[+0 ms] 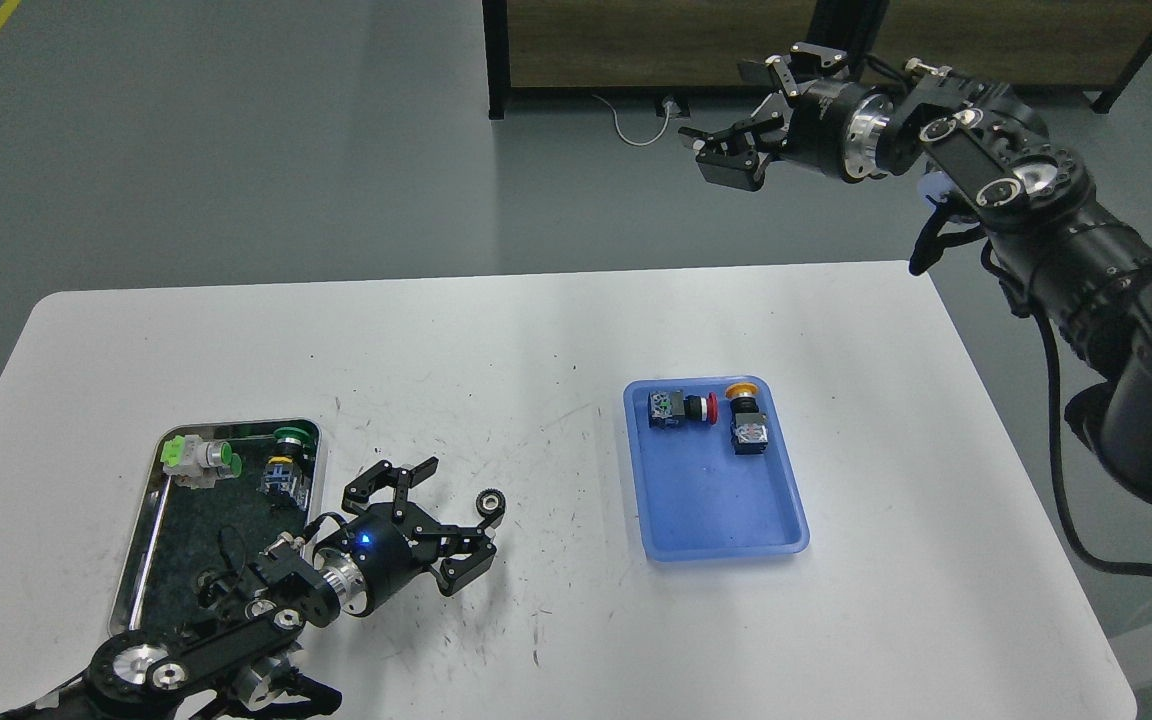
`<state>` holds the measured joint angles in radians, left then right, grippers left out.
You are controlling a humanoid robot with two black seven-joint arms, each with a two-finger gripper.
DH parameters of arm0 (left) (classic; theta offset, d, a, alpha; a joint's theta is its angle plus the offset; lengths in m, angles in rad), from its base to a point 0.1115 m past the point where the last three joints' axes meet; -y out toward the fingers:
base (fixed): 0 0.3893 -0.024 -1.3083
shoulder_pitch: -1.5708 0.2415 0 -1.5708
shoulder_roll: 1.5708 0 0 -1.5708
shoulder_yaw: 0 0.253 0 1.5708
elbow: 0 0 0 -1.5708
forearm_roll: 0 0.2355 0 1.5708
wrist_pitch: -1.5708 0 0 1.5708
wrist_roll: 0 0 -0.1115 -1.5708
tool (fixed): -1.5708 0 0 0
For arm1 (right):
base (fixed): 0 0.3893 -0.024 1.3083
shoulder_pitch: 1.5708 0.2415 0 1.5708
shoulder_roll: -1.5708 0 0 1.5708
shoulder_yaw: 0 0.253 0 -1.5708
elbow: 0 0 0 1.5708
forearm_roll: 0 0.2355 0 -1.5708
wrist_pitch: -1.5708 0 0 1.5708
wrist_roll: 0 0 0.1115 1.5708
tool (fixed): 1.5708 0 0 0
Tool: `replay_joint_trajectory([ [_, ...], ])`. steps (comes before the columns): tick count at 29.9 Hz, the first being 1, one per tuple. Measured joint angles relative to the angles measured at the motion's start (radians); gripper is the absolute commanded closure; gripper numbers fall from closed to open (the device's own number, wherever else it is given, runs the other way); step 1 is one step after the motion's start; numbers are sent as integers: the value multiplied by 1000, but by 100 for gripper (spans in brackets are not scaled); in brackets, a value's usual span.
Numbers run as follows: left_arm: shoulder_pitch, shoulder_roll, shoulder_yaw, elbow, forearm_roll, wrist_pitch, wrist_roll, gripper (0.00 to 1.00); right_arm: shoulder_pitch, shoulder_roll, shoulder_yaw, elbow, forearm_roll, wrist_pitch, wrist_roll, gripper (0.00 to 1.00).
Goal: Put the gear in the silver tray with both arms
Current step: 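Raise the right arm away and bring the left gripper to the gear, then close the left gripper on the second black gear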
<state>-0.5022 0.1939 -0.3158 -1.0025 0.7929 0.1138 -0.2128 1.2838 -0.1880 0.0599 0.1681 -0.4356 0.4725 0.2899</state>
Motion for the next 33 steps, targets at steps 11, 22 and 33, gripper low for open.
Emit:
replay_joint_trajectory([
  [11,-32,-81,18,97,-1,3,0,2,-4,7,0,-8,0,-2,0,4],
  [22,-35,-121,51,134,-1,8,0,20,-4,3,0,-10,0,-8,0,4],
  [33,-59,-120,62,136,-1,7,22,44,-4,-1,0,-9,-1,-8,2,4],
])
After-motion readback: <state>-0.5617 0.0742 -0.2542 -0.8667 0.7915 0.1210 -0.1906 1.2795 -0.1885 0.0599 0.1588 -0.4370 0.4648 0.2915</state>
